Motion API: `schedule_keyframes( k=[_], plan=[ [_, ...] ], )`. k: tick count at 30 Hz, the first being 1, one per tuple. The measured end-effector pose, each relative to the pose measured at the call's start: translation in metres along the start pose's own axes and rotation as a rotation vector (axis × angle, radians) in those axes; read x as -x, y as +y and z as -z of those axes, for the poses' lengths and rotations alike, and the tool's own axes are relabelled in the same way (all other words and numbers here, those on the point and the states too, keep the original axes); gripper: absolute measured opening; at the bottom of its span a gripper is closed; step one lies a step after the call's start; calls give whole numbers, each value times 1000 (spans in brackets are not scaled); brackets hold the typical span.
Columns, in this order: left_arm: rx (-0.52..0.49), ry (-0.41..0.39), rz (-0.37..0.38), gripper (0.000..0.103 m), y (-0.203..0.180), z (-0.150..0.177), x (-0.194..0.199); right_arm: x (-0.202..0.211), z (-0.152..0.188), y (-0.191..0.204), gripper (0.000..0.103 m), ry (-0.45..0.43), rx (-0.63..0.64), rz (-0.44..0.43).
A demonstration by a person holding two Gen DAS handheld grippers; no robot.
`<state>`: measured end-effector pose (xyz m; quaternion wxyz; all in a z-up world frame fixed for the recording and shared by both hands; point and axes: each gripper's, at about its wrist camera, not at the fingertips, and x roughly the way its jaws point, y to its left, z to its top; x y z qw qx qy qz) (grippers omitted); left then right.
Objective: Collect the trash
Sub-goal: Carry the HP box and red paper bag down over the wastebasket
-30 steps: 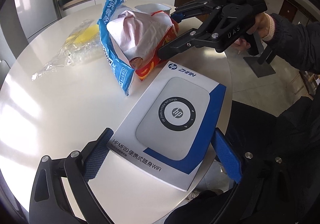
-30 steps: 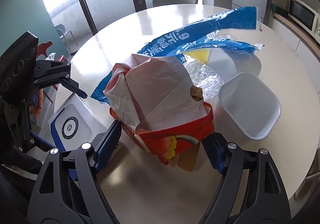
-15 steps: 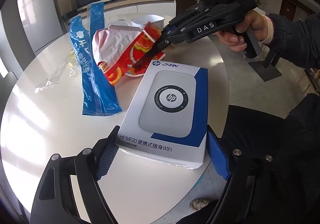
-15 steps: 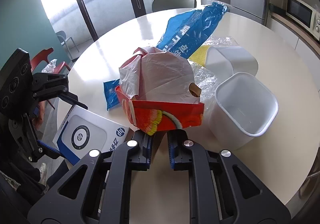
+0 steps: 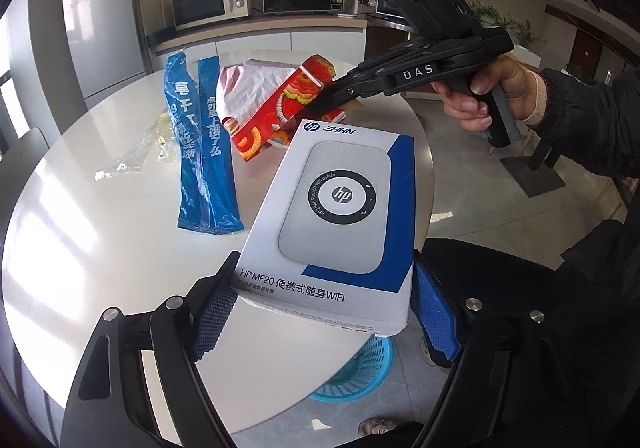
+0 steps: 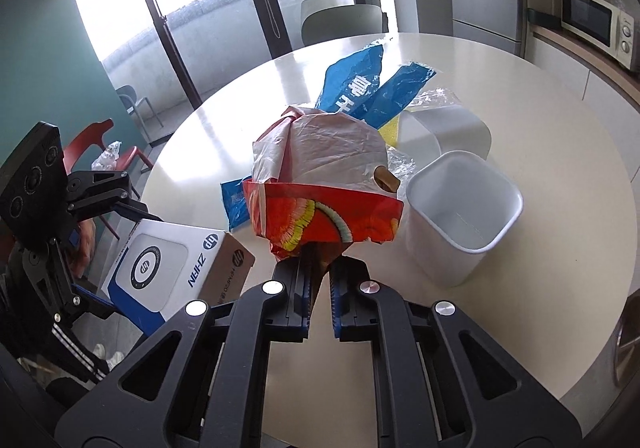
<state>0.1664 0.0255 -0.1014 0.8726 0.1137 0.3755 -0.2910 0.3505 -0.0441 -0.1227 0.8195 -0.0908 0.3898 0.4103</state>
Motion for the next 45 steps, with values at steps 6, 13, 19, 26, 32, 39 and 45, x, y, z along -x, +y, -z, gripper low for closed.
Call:
schedule_keyframes(
  k=[6,13,19,26,32,39,45],
  plan=[
    [24,-31,-12,80,-14,10,20,22,9,9,7,-27,12,-2],
    [33,-33,-33,80,-39,24,42,55,23,30,7,-56,48,-11],
    [50,-24,-49,80,-61,42,53,78,51,52,7,-64,78,-16],
    [68,6,-53,80,-83,69,55,89,93,76,7,-31,108,-45],
    [86,57,-45,80,-92,91,46,89,123,90,7,9,129,-64],
    [122,137,-15,80,-83,115,19,75,148,88,7,65,114,-85],
    [151,222,20,80,-65,134,-14,49,167,78,7,137,97,-104]
  ],
)
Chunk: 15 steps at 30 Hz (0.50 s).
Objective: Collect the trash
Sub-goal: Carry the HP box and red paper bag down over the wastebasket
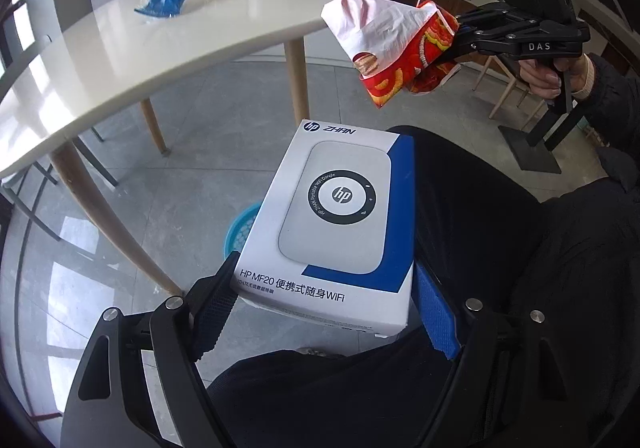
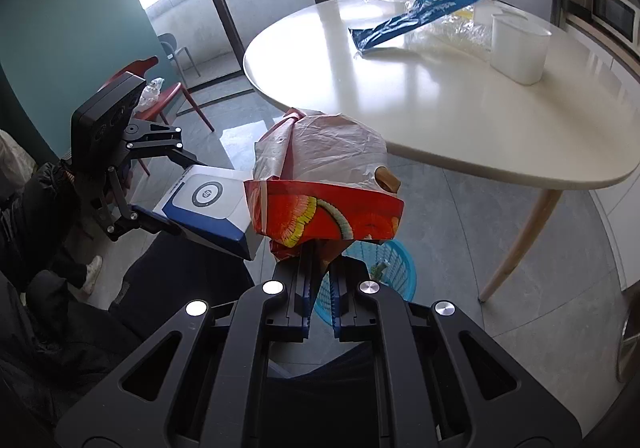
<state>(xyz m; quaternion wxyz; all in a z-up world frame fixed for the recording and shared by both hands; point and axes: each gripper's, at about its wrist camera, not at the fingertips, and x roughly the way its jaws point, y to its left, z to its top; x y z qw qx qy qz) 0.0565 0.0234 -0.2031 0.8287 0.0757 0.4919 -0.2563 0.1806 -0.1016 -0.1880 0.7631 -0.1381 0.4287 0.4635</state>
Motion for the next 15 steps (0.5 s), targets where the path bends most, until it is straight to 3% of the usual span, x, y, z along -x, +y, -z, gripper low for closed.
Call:
schedule_keyframes(
  k=[15],
  plan=[
    [95,182,93,80,66,12,-92,-104,40,-52,7,192,-140,-87]
  ],
)
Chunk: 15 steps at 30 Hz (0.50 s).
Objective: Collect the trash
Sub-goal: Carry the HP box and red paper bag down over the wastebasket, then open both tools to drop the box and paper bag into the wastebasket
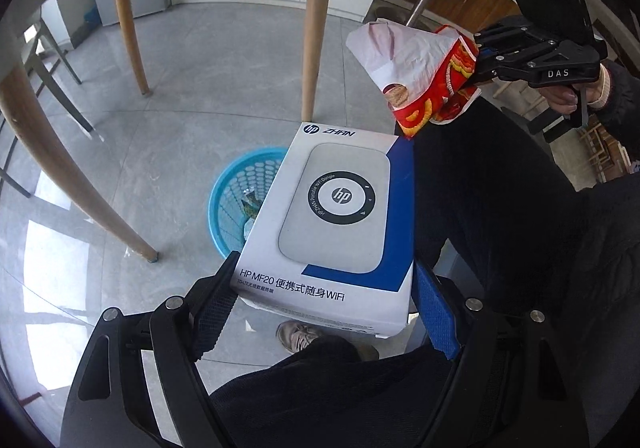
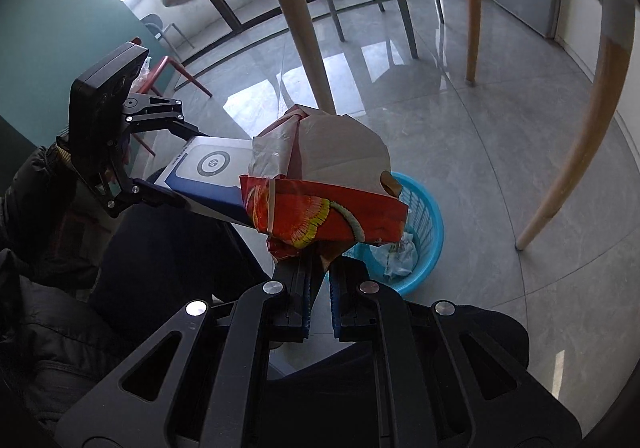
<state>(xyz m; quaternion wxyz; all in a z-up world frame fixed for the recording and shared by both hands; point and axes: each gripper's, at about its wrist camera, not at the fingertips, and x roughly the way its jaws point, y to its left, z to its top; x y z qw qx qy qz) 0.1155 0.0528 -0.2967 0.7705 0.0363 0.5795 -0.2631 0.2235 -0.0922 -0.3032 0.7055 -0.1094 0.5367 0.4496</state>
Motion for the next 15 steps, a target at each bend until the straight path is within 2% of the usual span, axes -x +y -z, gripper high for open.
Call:
schedule_keyframes(
  k=[8,15],
  plan=[
    [76,86,62,80,36,-17,-63,-59,-8,-42,7,104,-87,-10],
    [94,188,77,80,47,-21,-114,-107,-12,-61,7,203,-153,-31]
  ],
)
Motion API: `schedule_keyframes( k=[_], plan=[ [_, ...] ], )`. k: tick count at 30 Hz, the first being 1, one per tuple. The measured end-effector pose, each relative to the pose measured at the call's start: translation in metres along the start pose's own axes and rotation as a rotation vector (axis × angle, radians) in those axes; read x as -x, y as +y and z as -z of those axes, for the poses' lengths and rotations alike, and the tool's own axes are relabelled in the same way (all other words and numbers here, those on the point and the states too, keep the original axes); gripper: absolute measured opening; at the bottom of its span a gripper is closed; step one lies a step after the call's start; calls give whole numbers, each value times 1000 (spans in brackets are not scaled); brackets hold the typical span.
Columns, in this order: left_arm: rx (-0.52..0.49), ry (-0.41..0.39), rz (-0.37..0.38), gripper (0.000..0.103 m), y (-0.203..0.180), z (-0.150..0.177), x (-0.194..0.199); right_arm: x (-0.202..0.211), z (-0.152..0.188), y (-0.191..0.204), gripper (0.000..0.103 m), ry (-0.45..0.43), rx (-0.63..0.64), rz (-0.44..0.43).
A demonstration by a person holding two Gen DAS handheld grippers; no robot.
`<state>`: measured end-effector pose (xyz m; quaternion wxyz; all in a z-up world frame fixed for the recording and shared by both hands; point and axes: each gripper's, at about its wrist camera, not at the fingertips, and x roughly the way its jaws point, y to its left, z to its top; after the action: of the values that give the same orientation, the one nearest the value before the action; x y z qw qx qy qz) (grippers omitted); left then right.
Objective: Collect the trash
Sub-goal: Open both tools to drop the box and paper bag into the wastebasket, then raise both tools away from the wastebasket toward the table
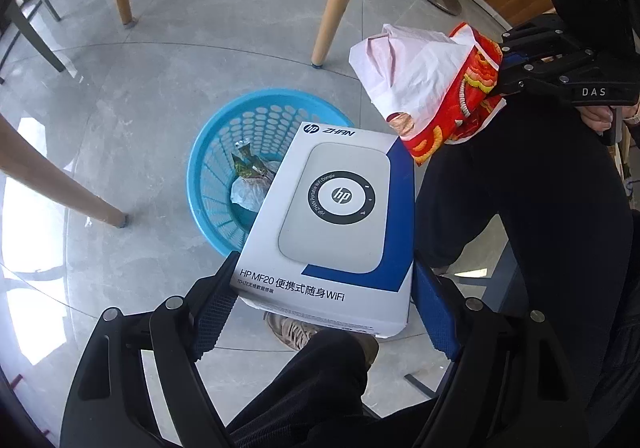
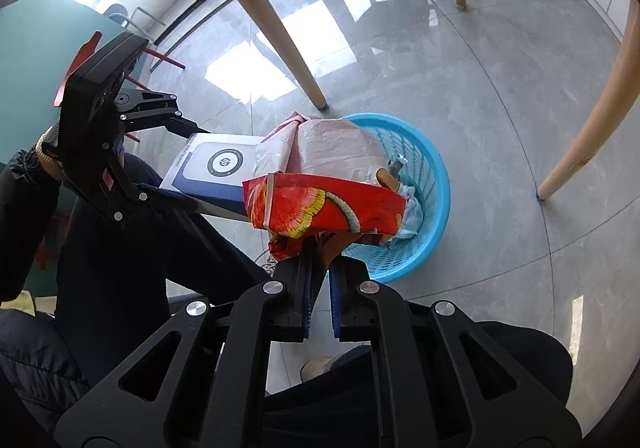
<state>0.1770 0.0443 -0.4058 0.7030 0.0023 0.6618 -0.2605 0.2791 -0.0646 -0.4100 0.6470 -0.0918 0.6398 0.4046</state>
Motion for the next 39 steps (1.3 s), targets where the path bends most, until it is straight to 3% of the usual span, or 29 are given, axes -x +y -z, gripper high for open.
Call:
schedule_keyframes(
  k=[4,11,13,15,16,17,18,19,39],
  plan=[
    [-1,47,1,80,6,-5,-22,-16,-11,-10,7,48,-53,-30],
    [-23,93,-19,82,6,-7,-35,-30,-19,1,7,109,-35,29],
    [-30,97,-27,94,5,-5,-35,-32,-19,-2,7,122,-32,32],
    [-33,90,-35,97,4,-7,-35,-33,-19,-2,10,132,-34,39],
    [-30,87,-31,97,4,-7,-34,-31,-18,-4,19,127,-35,51],
    [-24,83,-24,97,4,-7,-34,-31,-17,-3,46,125,-36,63],
    [-19,80,-16,97,5,-7,-33,-30,-18,-1,64,114,-35,82],
    [-14,76,-12,97,5,-8,-33,-26,-18,0,90,86,-32,104],
    [-5,-21,-3,97,-17,0,-2,-13,-16,4,94,60,-60,90]
  ],
)
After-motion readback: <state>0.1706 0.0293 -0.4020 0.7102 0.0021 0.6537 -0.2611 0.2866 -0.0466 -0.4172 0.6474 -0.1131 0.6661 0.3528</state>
